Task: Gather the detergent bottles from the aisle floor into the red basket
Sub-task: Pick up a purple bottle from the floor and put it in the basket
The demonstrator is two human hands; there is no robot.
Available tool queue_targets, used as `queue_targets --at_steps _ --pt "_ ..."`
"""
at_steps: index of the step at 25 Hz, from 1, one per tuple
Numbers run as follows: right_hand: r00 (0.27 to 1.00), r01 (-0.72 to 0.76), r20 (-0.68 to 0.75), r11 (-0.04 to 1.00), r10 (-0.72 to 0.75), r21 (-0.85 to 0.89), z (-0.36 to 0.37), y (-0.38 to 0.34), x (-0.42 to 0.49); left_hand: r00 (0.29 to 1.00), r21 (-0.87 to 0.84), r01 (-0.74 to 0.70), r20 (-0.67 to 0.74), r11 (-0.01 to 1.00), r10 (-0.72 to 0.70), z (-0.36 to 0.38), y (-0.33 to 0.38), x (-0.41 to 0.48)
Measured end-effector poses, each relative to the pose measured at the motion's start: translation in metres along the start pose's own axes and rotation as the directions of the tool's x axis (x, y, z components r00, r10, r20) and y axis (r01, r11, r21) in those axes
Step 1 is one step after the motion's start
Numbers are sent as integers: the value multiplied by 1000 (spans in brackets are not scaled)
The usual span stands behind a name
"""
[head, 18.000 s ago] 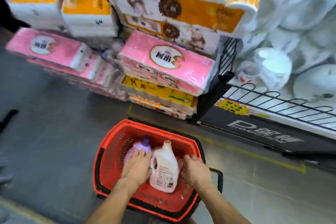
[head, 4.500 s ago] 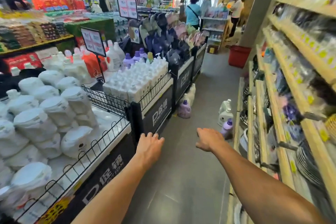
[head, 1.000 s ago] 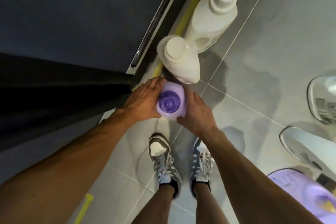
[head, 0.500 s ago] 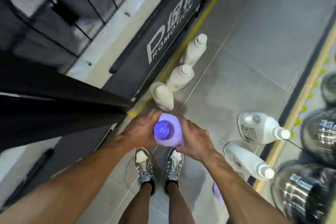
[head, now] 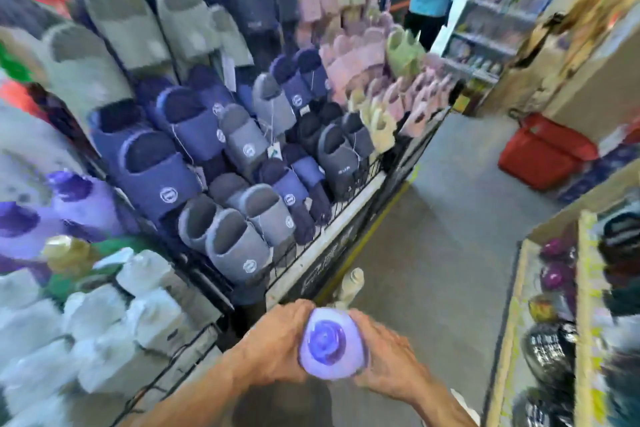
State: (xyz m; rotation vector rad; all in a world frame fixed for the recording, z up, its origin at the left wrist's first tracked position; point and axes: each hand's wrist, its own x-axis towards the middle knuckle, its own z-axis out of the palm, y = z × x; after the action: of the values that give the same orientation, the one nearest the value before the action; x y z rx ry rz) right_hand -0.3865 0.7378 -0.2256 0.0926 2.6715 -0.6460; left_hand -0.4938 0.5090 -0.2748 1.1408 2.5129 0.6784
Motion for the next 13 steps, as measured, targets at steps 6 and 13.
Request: queue_targets --at_steps 6,13 --pt "969 245 36 969 -244 -18 -66 -87 -13 982 -73 166 -78 983 -171 -84 29 -80" --pt "771 603 300 795 -561 -63 -47 -213 -10 786 -315 464 -285 828 -549 -96 41 -243"
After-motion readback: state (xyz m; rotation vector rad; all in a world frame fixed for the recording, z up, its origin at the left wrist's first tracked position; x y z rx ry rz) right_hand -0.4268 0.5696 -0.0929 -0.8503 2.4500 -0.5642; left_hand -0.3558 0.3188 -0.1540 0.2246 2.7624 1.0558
